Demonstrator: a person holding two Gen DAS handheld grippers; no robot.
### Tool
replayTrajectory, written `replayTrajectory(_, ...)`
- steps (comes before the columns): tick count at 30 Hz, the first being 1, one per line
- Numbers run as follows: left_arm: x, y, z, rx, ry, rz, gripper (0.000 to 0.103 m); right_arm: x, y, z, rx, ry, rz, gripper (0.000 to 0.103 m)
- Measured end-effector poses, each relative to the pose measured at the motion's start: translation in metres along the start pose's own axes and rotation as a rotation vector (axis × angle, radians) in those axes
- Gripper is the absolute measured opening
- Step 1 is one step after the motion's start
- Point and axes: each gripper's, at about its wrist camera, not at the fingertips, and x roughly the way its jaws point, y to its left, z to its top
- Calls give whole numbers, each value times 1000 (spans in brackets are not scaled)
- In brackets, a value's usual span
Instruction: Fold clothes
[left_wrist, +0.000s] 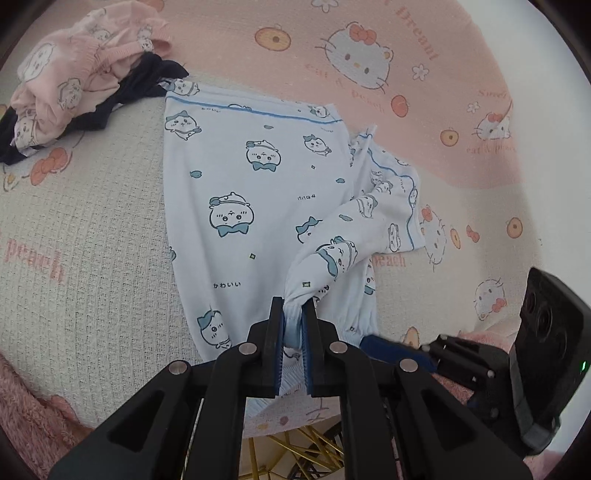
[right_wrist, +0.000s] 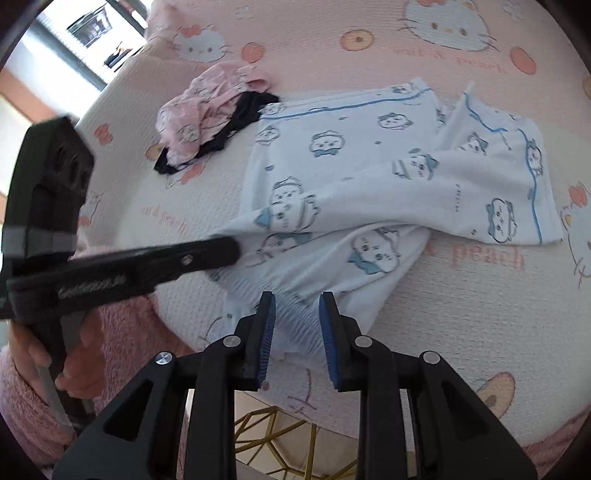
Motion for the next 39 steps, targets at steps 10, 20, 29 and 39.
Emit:
replayTrajectory(10, 14, -4, -5, -21, -7, -39, 9, 17, -27, -22, 109, 14, -204, 25)
replayTrajectory(20, 19, -15, -11, -20, 28, -129, 9, -9, -59, -50, 224, 31, -169, 33)
replayTrajectory(29, 6, -38, 11, -5, -25, -189, 9, 9, -17, -19, 118, -76, -193, 35)
replayTrajectory(39, 19, -21, -9, -65, 13, -188, 9, 8, -60, -39, 280, 30, -358, 35)
